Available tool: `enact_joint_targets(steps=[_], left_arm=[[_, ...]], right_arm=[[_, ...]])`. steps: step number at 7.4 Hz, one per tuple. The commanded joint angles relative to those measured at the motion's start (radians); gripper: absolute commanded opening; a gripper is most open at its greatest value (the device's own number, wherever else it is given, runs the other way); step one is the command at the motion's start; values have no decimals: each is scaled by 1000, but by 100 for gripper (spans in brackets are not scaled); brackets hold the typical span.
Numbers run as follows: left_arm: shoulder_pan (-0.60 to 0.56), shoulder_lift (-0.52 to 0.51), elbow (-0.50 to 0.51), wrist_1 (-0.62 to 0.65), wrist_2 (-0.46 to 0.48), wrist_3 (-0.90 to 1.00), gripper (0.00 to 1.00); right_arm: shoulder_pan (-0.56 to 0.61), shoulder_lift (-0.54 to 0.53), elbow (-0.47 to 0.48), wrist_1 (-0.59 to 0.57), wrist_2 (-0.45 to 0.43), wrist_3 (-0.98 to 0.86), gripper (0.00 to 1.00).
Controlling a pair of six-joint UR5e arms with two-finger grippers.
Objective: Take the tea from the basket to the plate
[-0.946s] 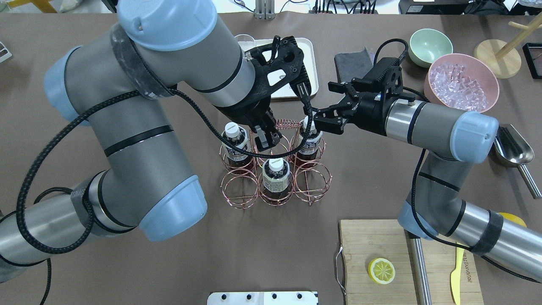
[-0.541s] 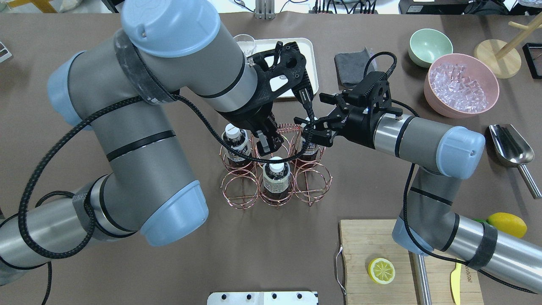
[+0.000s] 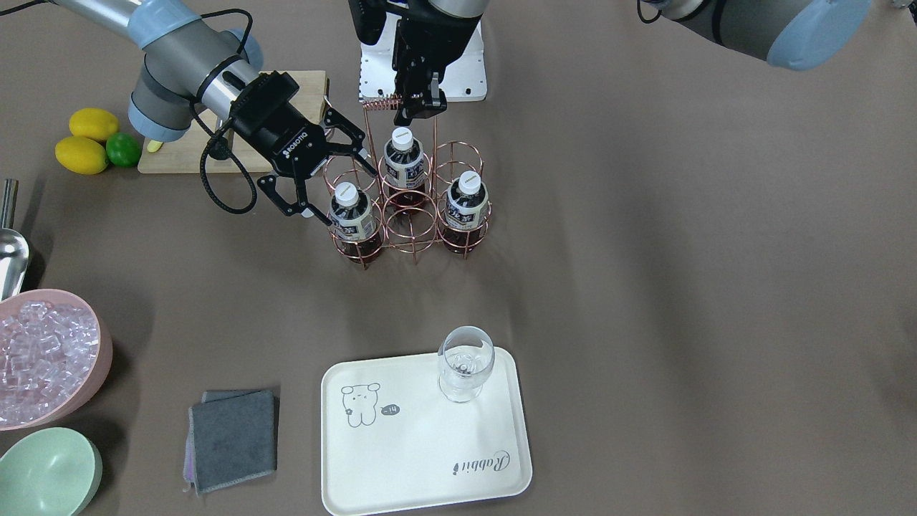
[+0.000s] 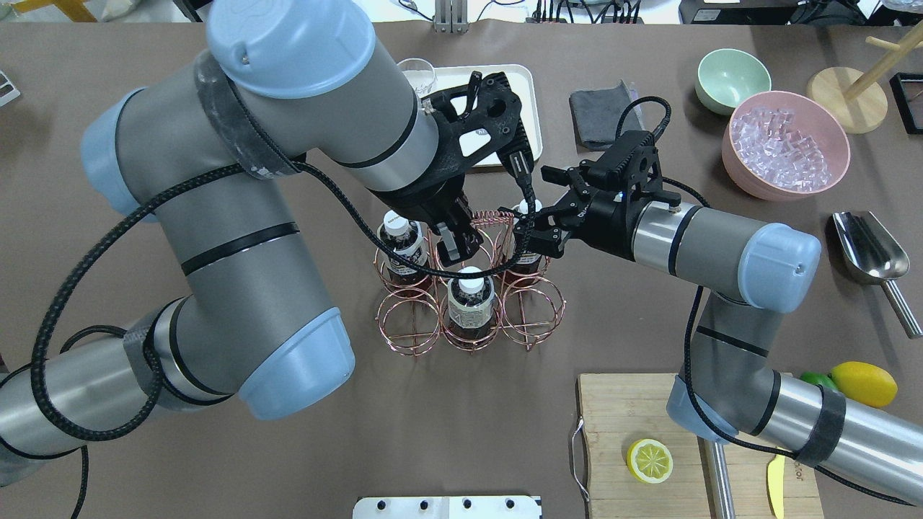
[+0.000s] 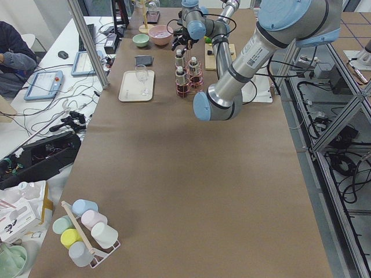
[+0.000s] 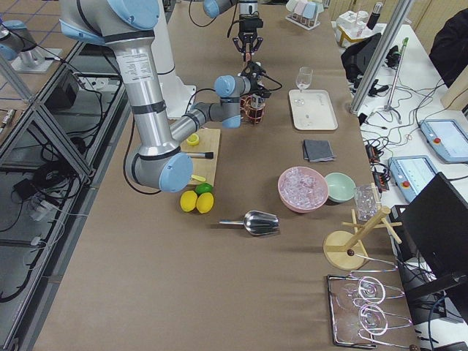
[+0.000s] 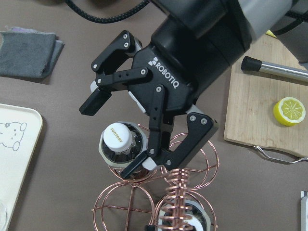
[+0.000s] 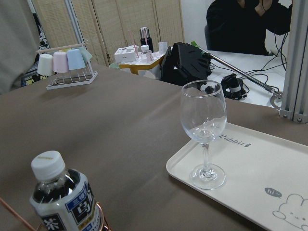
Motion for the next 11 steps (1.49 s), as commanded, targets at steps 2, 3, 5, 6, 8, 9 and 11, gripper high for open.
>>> enact_joint_targets(steps=[2, 3, 5, 6, 8, 9, 11], left_arm=[[0, 0, 0, 0, 0, 0, 0], [0, 0, 0, 0, -2, 0, 0], [0, 0, 1, 0, 0, 0, 0], [0, 2, 1, 0, 0, 0, 0], [0, 2, 1, 0, 0, 0, 0], [0, 6, 0, 0, -2, 0, 0], [2, 8, -2, 0, -2, 0, 0]], right_arm=[[-4, -34, 30, 7, -4, -8, 91], [-4, -39, 31, 7, -6, -8, 81], [-6, -39, 31, 7, -15, -8, 81], [-6, -39, 30, 7, -16, -8, 81], [-6, -37, 28, 5, -20, -7, 81], [-6, -37, 27, 2, -18, -7, 81], [-38, -39, 24, 1, -48, -8, 60]])
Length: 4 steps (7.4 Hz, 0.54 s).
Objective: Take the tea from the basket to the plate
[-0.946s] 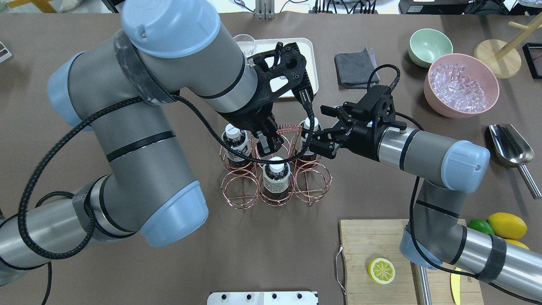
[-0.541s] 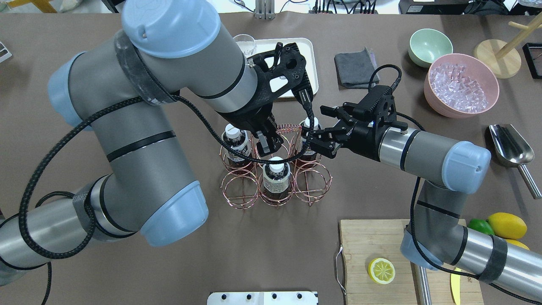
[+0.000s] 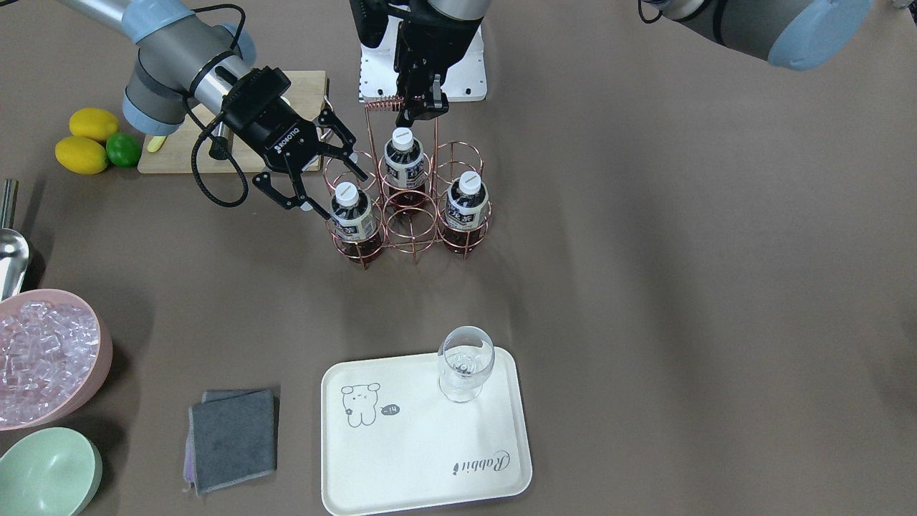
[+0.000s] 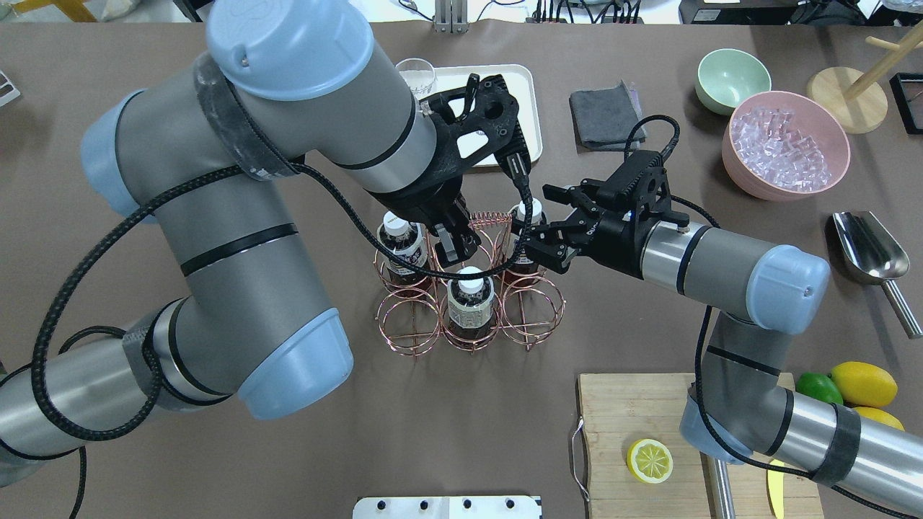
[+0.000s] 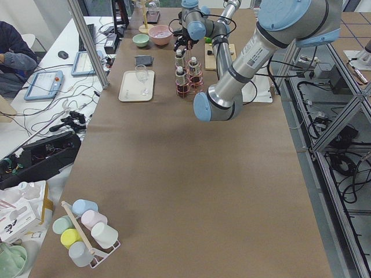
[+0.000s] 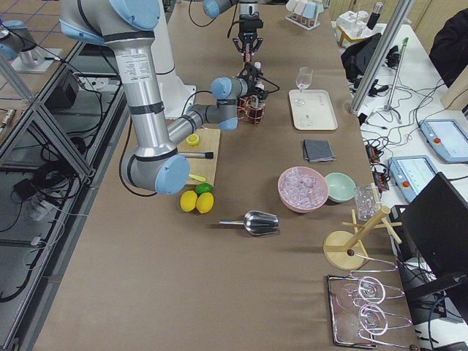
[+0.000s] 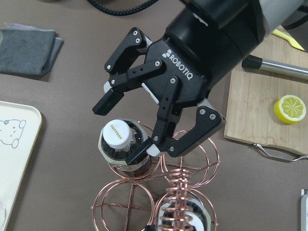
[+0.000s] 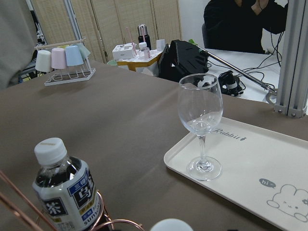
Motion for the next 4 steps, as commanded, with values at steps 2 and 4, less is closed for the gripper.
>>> enact_joint_targets(steps=[2, 4], left_arm=[[2, 1, -2, 0, -2, 0, 0], [0, 2, -2, 2, -2, 0, 0]], right_arm=[[-21, -1, 6, -1, -26, -1, 48], [-21, -17, 33, -1, -27, -3, 48]])
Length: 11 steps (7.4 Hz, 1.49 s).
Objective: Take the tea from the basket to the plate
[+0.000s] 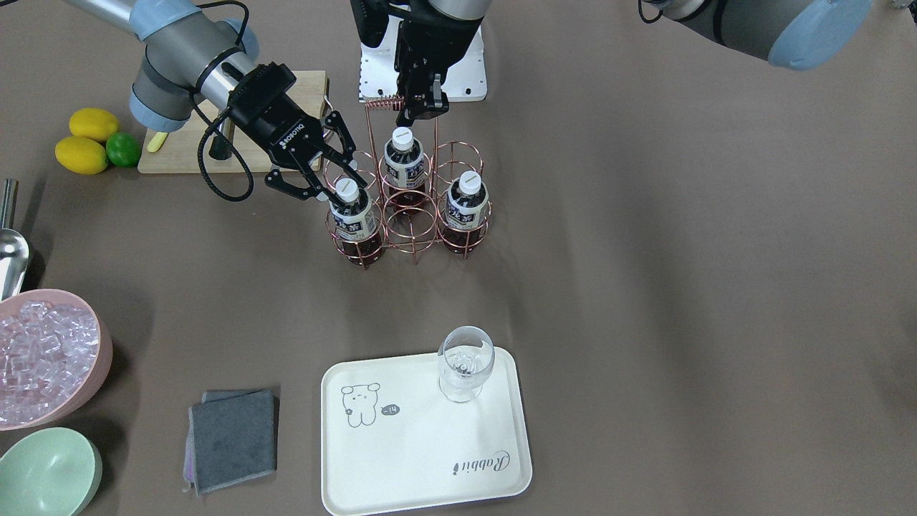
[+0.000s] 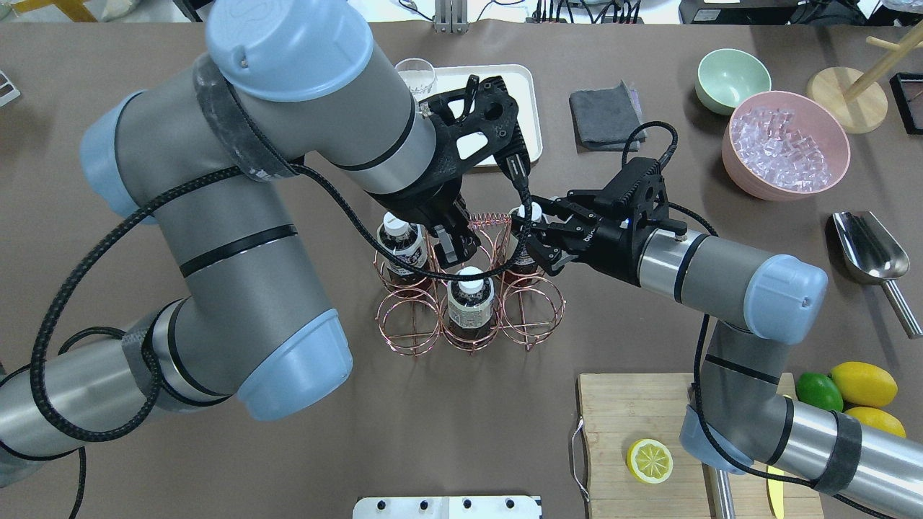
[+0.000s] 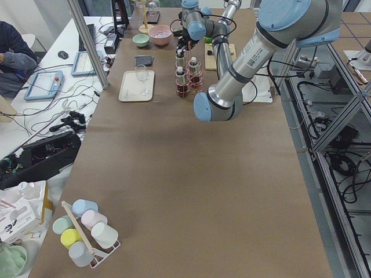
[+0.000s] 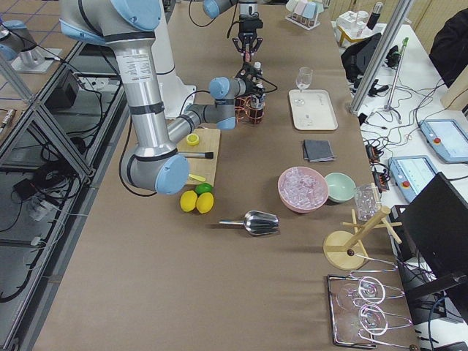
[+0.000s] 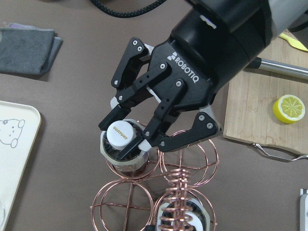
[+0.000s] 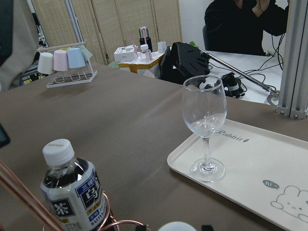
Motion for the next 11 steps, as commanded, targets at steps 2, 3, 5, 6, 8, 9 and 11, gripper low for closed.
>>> enact_joint_targets(steps=[2, 3, 5, 6, 8, 9, 11], left_arm=[[-1, 1, 0, 1, 0, 0, 0], [-1, 1, 0, 1, 0, 0, 0], [1, 1, 0, 1, 0, 0, 0], [-1, 1, -2, 1, 0, 0, 0], [-1, 1, -2, 1, 0, 0, 0], [1, 1, -2, 2, 0, 0, 0], [-1, 2, -3, 4, -2, 0, 0]], right_arm=[[-1, -17, 27, 0, -2, -1, 48], [-1, -17, 24, 0, -4, -1, 48], [-1, -16, 17, -2, -4, -1, 48], [-1, -14, 18, -2, -4, -1, 35], [-1, -14, 23, -2, -4, 0, 0], [-1, -19, 39, -2, -2, 0, 0], [-1, -52, 168, -110, 7, 0, 0]])
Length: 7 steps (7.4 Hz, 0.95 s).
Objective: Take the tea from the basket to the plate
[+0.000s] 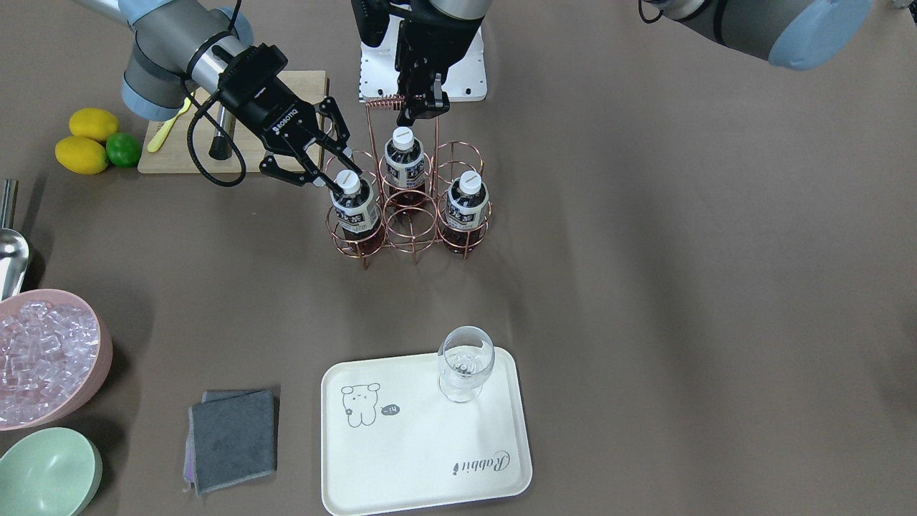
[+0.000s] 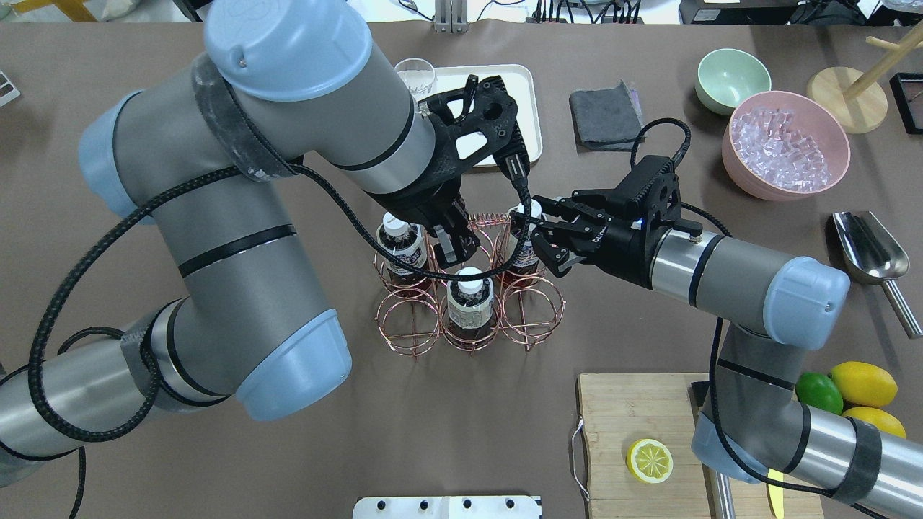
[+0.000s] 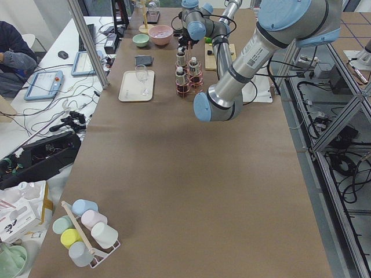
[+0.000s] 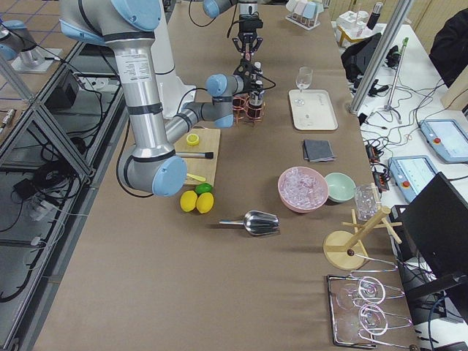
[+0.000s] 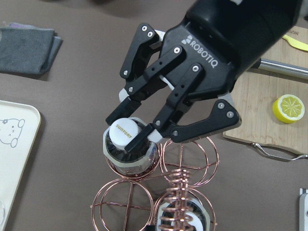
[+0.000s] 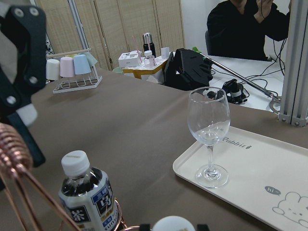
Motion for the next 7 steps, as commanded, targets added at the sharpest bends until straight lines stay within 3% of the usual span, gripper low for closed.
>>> enact_joint_targets(steps=[1, 3, 7], left_arm=[[-1, 0, -1, 2, -1, 0, 0], [1, 3, -1, 2, -1, 0, 0], [-1, 8, -2, 2, -1, 0, 0]], right_arm=[[0, -33, 149, -123, 6, 0, 0], [0, -66, 223, -168, 17, -3, 0], [8, -92, 274, -176, 5, -78, 0]])
